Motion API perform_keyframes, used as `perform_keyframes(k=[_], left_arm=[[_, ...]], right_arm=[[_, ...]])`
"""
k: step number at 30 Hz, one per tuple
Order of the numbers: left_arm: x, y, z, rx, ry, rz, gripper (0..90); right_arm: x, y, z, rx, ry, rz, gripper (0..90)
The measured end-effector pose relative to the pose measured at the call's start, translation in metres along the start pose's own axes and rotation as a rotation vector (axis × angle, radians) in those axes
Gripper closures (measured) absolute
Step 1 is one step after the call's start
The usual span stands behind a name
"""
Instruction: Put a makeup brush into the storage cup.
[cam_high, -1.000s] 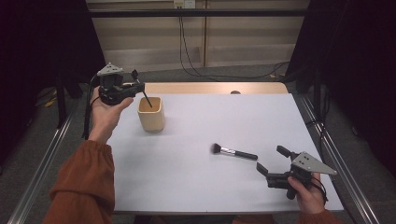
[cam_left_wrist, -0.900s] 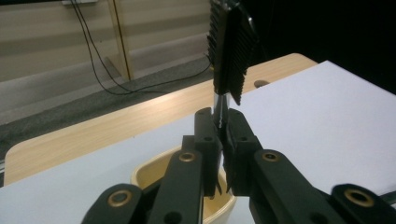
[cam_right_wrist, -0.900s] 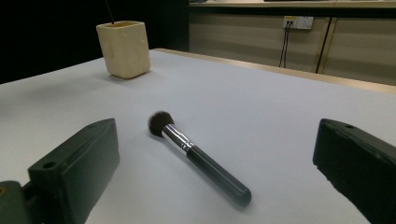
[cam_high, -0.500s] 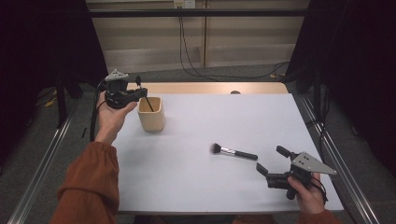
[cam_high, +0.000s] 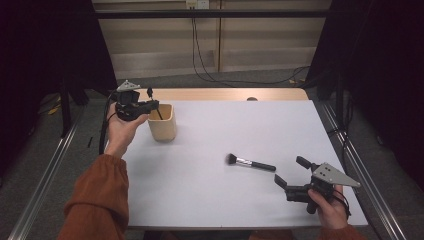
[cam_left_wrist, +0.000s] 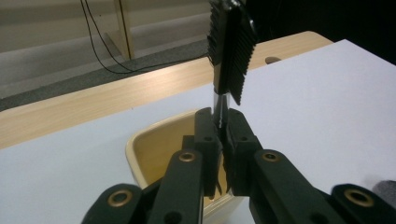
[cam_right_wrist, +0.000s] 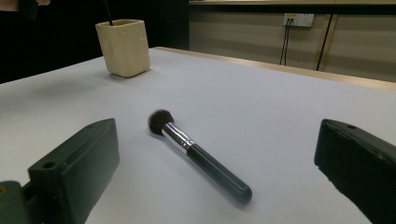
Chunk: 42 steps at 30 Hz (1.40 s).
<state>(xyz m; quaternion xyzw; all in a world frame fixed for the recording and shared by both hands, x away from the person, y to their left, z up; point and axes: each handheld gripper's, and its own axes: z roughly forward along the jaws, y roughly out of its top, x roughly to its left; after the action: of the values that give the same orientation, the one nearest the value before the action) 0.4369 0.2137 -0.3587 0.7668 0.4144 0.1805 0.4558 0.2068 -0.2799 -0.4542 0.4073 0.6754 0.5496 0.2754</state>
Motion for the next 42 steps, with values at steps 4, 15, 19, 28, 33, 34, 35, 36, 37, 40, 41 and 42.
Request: perform_keyframes(k=[4,15,19,28,33,34,35,36,37,40,41,42], left_arm=[[-0.001,-0.001,0.003,0.001,-0.001,0.005,85.6],[0.001,-0.009,0.009,0.016,0.017,-0.006,85.4],[0.003,-0.01,0.01,0.019,0.021,-0.023,85.2],[0.006,-0.012,0.011,0.041,0.029,-0.046,82.1],[0.007,-0.016,0.009,0.037,0.042,-0.053,68.1],[0.007,-0.016,0.009,0.036,0.048,-0.049,65.3],[0.007,-0.017,0.008,0.029,0.061,-0.052,62.9],[0.008,-0.017,0.007,0.026,0.064,-0.054,59.9],[0.008,-0.018,0.007,0.027,0.077,-0.058,55.6],[0.01,-0.02,0.004,0.02,0.11,-0.071,40.0],[0.011,-0.021,0.003,0.014,0.119,-0.074,37.8],[0.013,-0.022,0.002,0.015,0.12,-0.073,33.8]], right_arm=[[-0.001,0.0,0.0,0.004,-0.001,-0.001,0.0],[0.0,-0.001,0.001,0.012,0.008,-0.003,0.0],[0.0,-0.001,0.002,0.015,0.008,0.003,0.0],[0.0,-0.001,0.002,0.017,0.01,0.0,0.0],[-0.001,-0.001,0.002,0.017,0.007,0.001,0.0],[-0.001,-0.001,0.002,0.017,0.007,0.0,0.0],[-0.001,-0.001,0.002,0.017,0.008,0.0,0.0],[-0.001,-0.001,0.002,0.017,0.007,0.002,0.0],[-0.001,-0.001,0.002,0.017,0.008,0.0,0.0],[0.0,-0.001,0.002,0.015,0.008,0.001,0.0],[0.0,-0.001,0.002,0.015,0.008,0.001,0.0],[0.0,-0.001,0.002,0.014,0.008,0.001,0.0]])
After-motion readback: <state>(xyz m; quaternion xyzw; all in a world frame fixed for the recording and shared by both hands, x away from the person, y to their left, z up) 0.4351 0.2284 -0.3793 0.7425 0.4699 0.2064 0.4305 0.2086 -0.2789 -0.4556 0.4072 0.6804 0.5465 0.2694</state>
